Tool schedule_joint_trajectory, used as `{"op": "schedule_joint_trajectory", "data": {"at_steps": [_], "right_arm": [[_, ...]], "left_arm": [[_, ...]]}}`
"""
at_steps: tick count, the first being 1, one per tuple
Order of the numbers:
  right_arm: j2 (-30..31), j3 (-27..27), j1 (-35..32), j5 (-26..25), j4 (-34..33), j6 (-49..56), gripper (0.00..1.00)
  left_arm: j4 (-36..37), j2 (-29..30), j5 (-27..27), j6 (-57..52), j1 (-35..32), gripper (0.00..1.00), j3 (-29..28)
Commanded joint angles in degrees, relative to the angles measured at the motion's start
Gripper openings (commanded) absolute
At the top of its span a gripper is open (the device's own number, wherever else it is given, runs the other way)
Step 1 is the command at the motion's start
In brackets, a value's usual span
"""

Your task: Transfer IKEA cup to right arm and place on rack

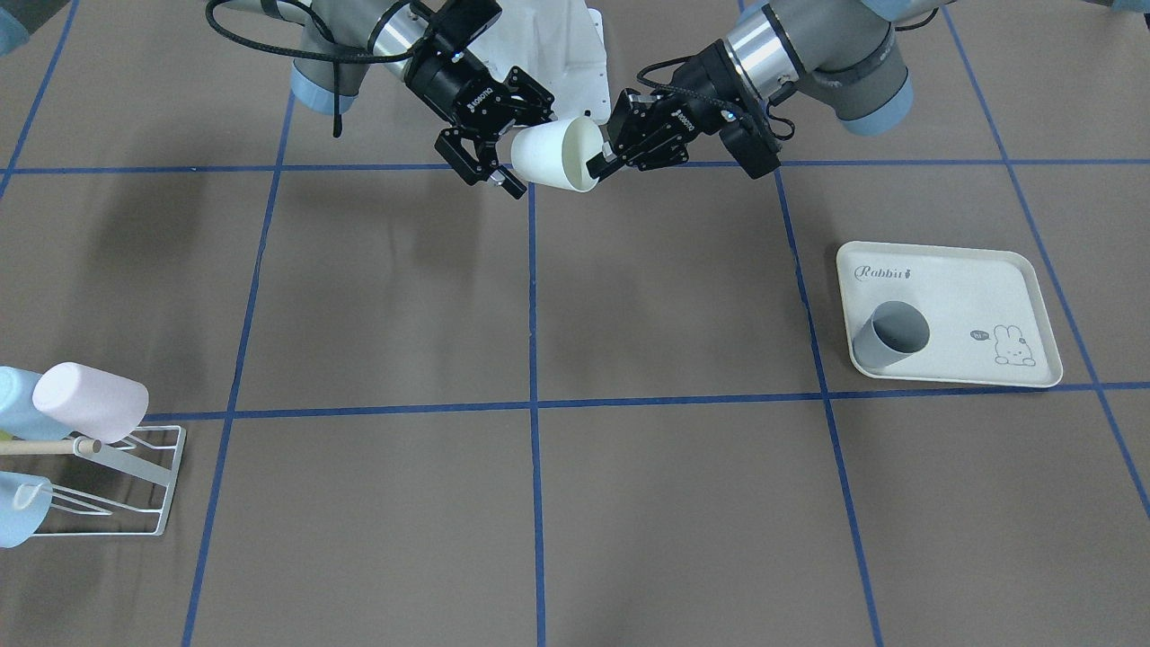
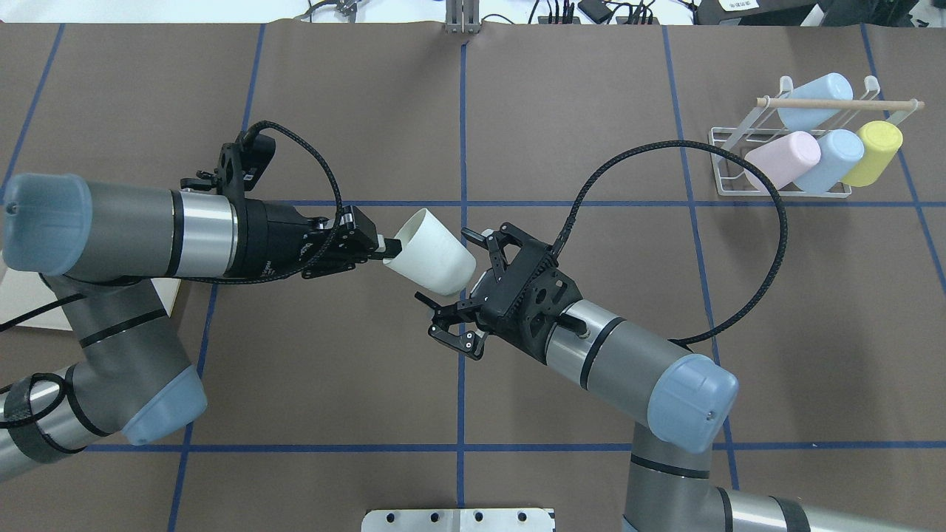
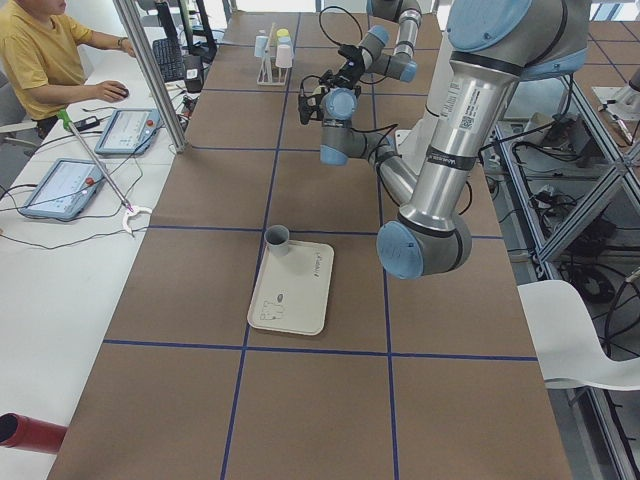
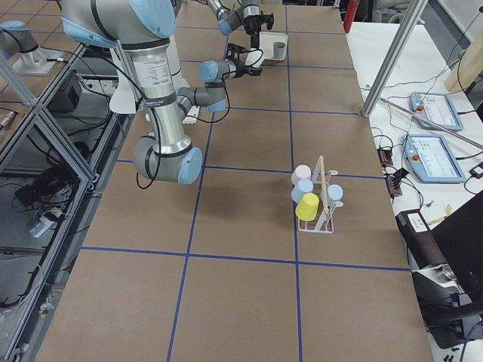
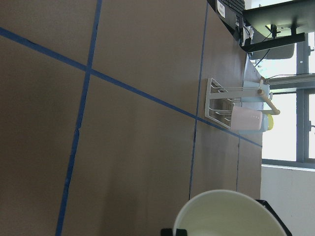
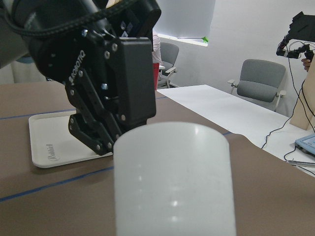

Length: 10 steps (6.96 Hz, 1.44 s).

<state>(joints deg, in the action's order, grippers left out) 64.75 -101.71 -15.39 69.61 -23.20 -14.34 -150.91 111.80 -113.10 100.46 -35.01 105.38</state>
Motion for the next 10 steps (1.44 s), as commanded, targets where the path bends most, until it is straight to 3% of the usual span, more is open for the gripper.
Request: {"op": "schedule_joint_trajectory", "data": {"at_steps": [1,3,8,9,10], "right_arm": [[-0.1,-0.2,0.2,0.1,0.1,-0.1,0.91],[-0.2,-0.2,0.2,0.1,0.2,-0.4,0.8],[-0.2,-0.2,0.2,0.0,0.2,-0.5,0.76],[-0.2,-0.2,0.2,0.0,0.2,-0.8,0.59],[-0.2,-0.3,0.2,0.0,0.2,-0.8,0.38]], "left_arm": [[-0.1,0.2,0.5,0.0,0.2,0.0,-0.3],[0.0,0.2,0.8,0.0,0.2,0.0,-0.3],[0.0,0.2,0.8,-0.1,0.2,0.0,-0.3],[-0.1,0.2,0.8,-0.1,0.2,0.0,-0.3],[-0.1,0.2,0.8,-0.3,0.1,0.11,-0.2]]}}
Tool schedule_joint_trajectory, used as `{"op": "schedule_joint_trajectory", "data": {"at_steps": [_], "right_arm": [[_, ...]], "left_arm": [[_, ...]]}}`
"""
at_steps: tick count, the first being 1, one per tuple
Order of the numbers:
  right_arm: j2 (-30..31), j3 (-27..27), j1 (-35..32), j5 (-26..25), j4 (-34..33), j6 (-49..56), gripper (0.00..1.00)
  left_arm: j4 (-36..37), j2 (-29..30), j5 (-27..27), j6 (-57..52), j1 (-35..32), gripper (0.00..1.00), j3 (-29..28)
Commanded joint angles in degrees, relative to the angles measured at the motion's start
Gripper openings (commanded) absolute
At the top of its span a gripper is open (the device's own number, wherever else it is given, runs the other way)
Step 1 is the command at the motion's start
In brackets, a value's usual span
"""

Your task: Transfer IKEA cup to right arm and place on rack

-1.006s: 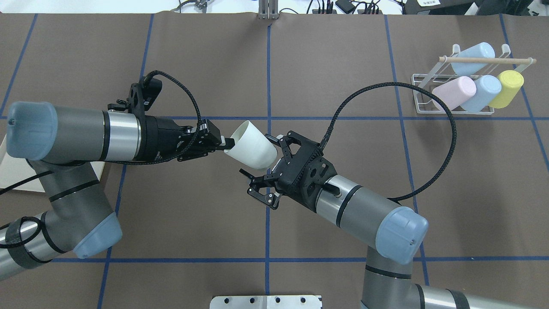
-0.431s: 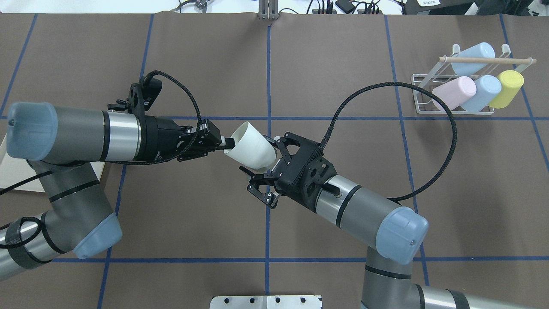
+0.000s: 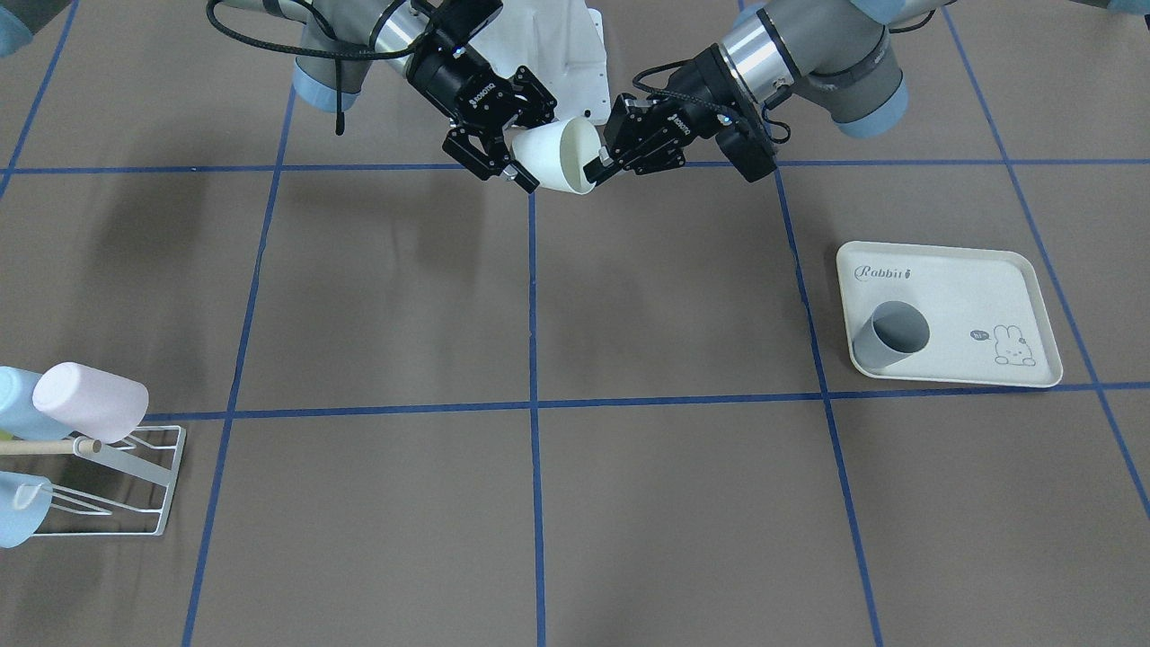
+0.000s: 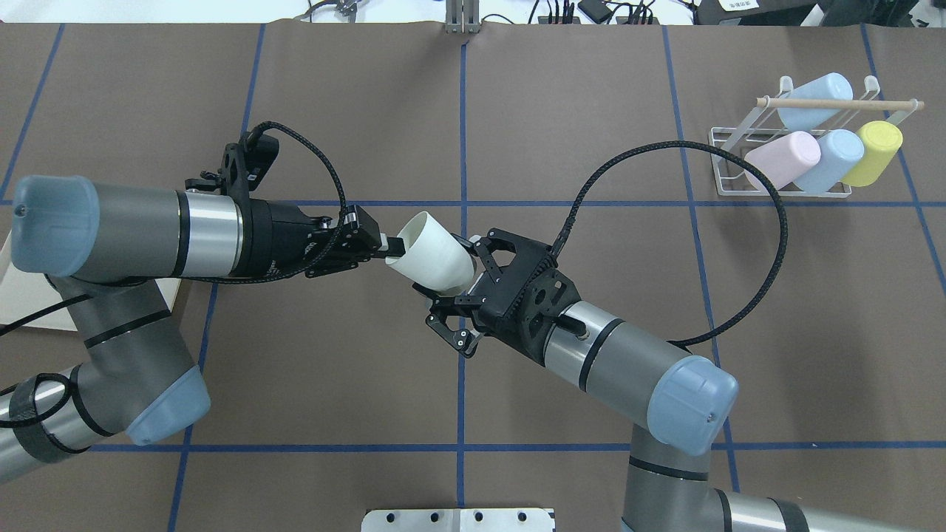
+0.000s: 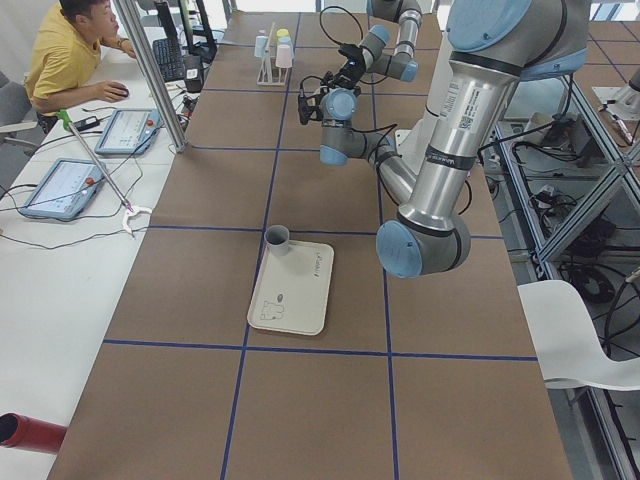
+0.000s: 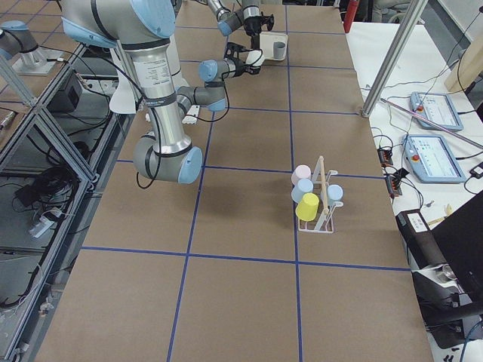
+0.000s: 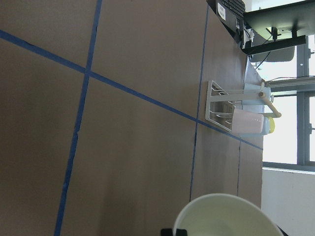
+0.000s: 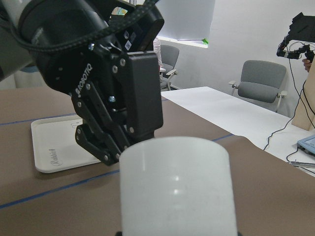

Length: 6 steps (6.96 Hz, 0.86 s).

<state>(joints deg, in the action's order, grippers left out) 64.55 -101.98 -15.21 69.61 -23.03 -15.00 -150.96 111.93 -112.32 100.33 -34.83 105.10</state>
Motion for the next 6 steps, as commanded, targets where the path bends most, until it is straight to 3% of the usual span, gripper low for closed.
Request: {"op": "schedule_joint_trajectory", "data": {"at_steps": [1,2,4,6], "right_arm": [[0.0,-0.1,0.0,-0.1,0.0,-0.1,0.31],[0.0,-0.1,-0.1,-0.1,0.0,-0.1,0.31],[0.0,-0.1,-0.2,-0.2,0.0,-0.1,0.3],[0.1,-0.1,-2.1,-0.3,-1.0,0.3,0.11]], "left_arm": [[0.0,0.0,0.0,-1.8,-0.1,0.42,0.4],[0.0,0.0,0.6,-5.1,-0.5,0.99,0.6],[0.0,-0.6,1.1,-6.3,-1.4,1.0,0.8],[0.0,-2.1,1.1,-7.4,-2.2,1.0,0.8]]}}
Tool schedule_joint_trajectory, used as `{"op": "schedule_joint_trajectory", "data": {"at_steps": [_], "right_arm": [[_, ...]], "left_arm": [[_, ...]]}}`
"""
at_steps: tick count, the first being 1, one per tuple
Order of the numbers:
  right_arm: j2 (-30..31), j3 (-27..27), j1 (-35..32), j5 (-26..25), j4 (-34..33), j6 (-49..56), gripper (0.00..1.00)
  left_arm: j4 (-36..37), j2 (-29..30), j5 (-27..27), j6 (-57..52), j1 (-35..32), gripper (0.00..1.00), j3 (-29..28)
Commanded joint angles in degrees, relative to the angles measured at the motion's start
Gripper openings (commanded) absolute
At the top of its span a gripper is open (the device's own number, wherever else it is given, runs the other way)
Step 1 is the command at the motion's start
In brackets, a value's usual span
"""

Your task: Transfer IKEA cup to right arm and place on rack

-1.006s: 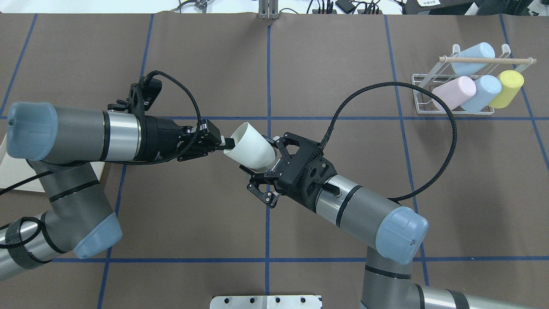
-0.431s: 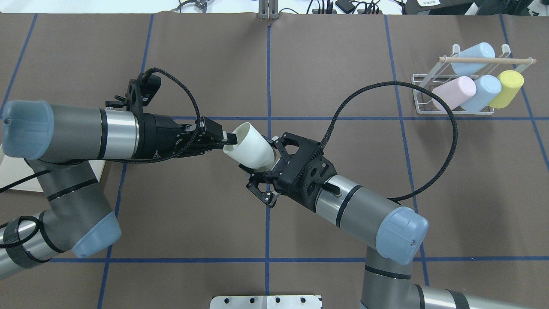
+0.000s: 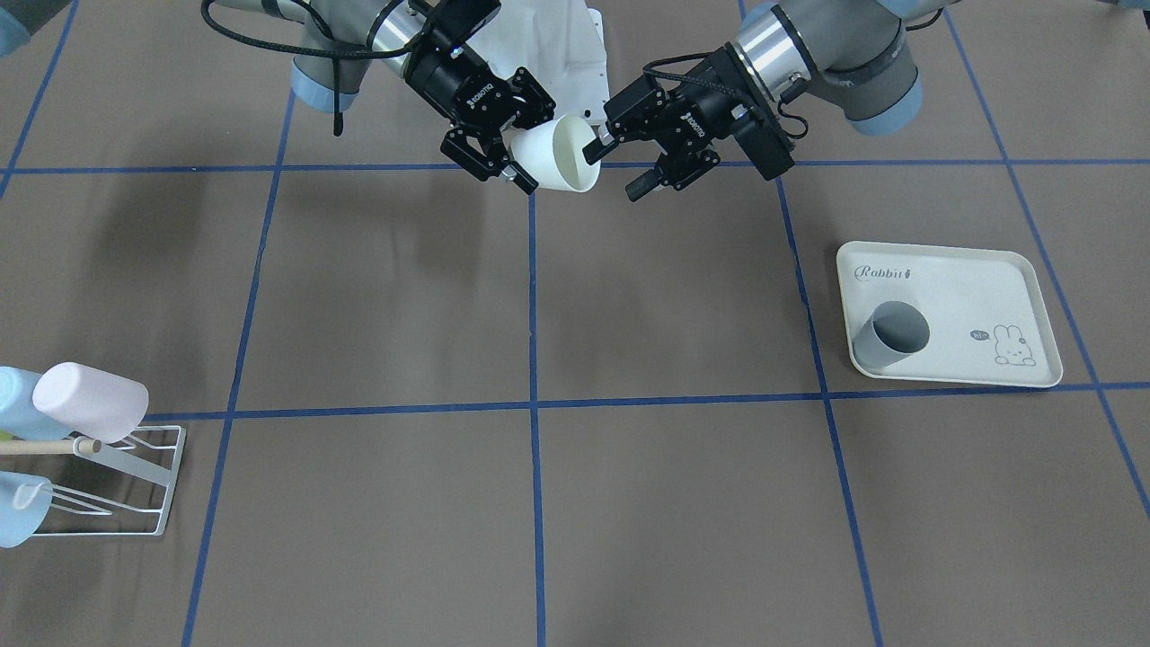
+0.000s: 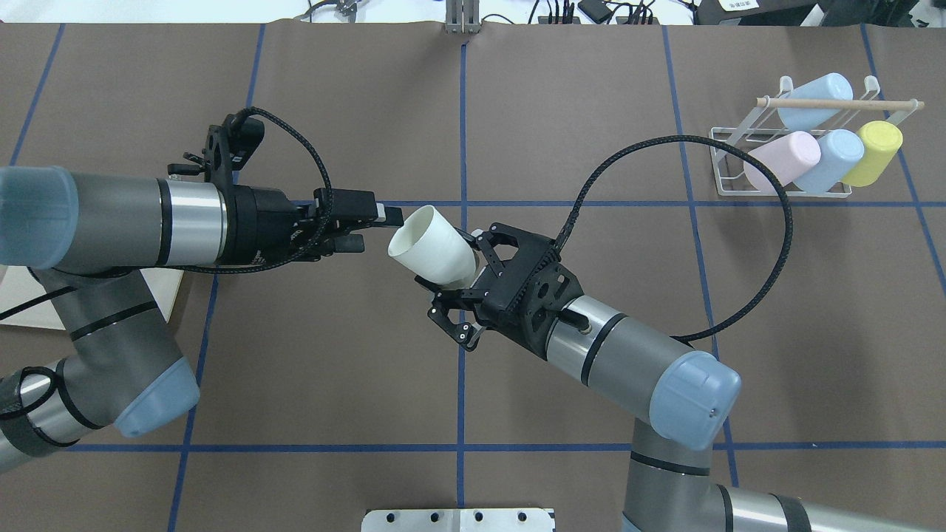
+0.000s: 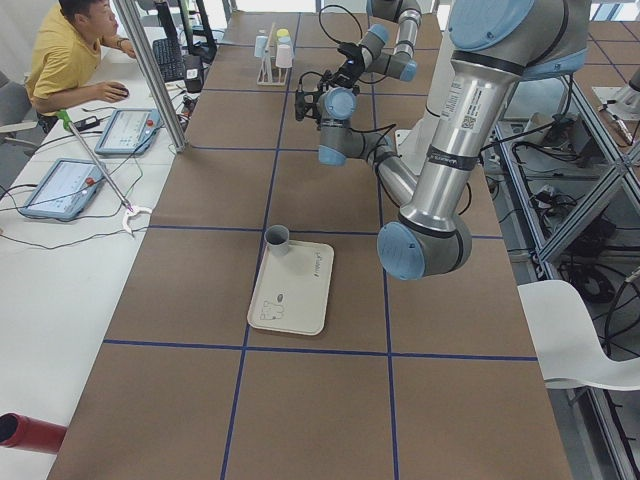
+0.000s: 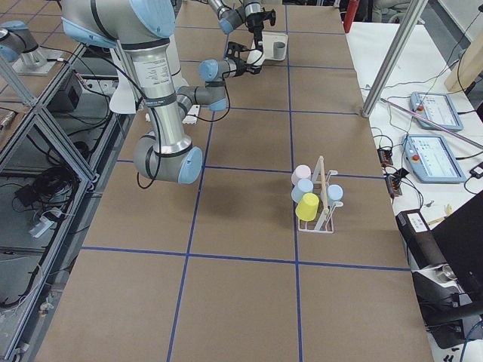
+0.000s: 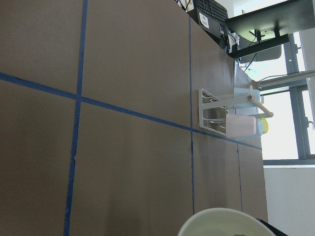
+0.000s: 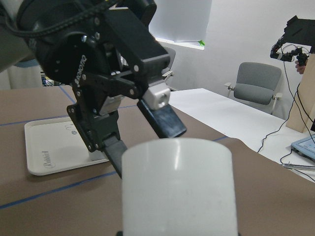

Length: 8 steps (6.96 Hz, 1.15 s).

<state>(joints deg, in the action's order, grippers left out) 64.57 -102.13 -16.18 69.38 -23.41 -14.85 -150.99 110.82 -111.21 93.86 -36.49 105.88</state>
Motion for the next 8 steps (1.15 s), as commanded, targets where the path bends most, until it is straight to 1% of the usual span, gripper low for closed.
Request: {"op": "schedule_joint_trajectory", "data": {"at_steps": [1,2,4,5,6,7,8], "right_arm": [[0.7,-0.1,-2.5,-1.3,-4.4,0.2,0.0],[0.7,-0.2,-3.9,-3.6,-10.9,0.3,0.0],[0.8,-0.3,-9.6,-3.4,-27.4,0.6,0.0],[0.4,-0.4,-13.8,-1.0,-35.6,6.1,0.0],[-2.3,-0.4,-18.1,1.6,-43.1,16.7,0.0],[-4.1,-0.3,-20.9,1.7,-51.0,22.5,0.0],[-6.6,-0.3,-23.9,1.6,-60.0,31.6,0.0]], "left_arm": [[-0.2,-2.7,0.4,-4.7,-0.5,1.0,0.0],[-0.2,-3.1,0.5,-5.4,-0.8,1.0,-0.1],[-0.2,-3.2,1.4,-5.4,-0.8,1.0,-0.1],[-0.2,-3.3,2.3,-5.4,-0.7,1.0,-0.2],[-0.2,-3.3,2.5,-5.4,-0.6,1.0,-0.3],[-0.3,-3.3,2.6,-5.4,-0.5,1.0,-0.5],[-0.3,-3.3,2.6,-5.3,-0.3,1.0,-0.8]]}}
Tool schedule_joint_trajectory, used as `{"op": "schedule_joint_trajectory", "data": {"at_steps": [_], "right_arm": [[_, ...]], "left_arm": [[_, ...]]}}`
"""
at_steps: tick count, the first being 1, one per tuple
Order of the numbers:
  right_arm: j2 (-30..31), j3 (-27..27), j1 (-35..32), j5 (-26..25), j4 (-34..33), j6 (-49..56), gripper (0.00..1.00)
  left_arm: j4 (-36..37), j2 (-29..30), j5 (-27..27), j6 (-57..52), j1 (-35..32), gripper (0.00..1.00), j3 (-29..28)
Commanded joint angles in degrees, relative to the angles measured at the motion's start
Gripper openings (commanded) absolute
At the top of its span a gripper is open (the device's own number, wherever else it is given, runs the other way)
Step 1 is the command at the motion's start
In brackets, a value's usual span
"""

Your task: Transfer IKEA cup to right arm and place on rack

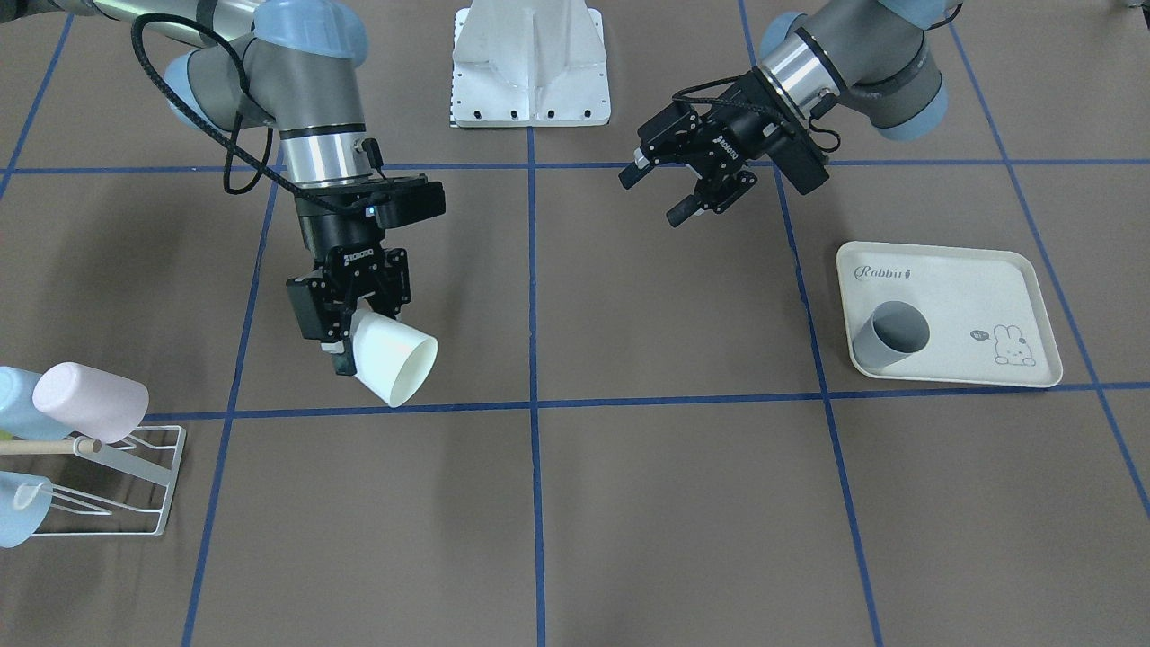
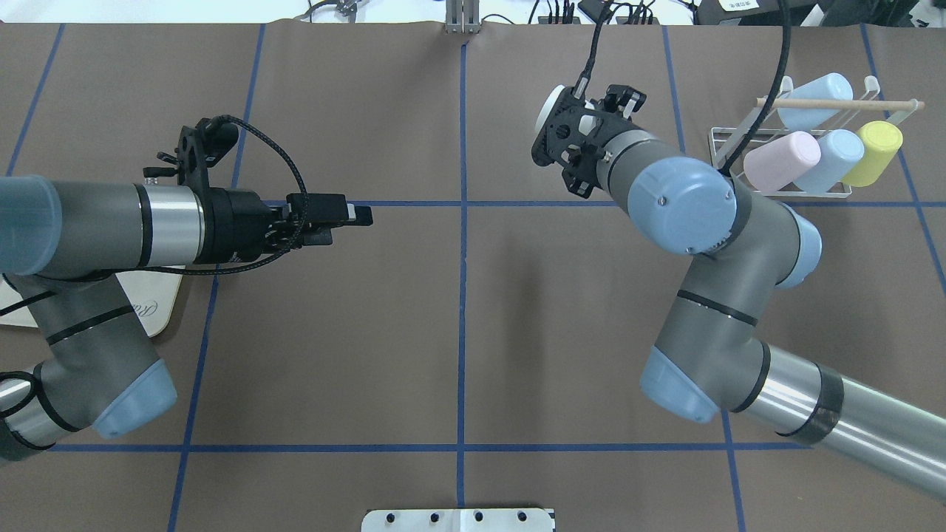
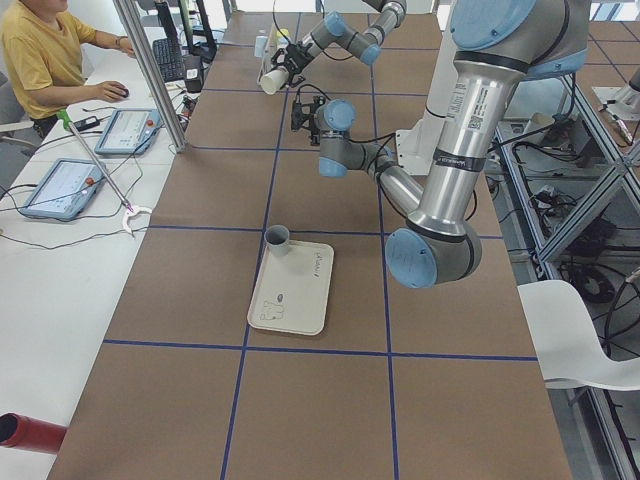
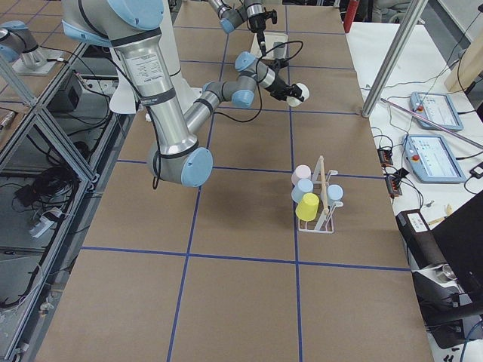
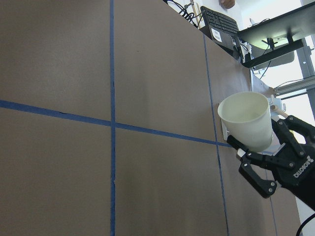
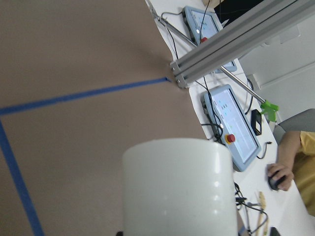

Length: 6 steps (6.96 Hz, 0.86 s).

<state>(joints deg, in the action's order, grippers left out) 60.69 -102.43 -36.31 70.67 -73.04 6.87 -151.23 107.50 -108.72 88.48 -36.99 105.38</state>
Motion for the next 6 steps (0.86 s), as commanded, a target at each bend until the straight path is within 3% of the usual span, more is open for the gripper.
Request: {"op": "schedule_joint_trajectory", "data": {"at_steps": [1,3,6], "right_arm": [[-4.0,0.0,-7.5,0.3,-15.5,24.0,0.0],[-3.5,0.8,-13.2,-0.4,-19.6,38.2,0.0],[-2.9,7.1,-18.9,-1.9,-19.0,53.2,0.0]], "left_arm": [[0.0,0.0,0.1,0.0,0.3,1.0,-0.4],[0.0,-0.1,0.9,0.0,0.4,1.0,-0.4],[0.0,-0.1,2.1,0.2,0.7,1.0,-0.4]]}}
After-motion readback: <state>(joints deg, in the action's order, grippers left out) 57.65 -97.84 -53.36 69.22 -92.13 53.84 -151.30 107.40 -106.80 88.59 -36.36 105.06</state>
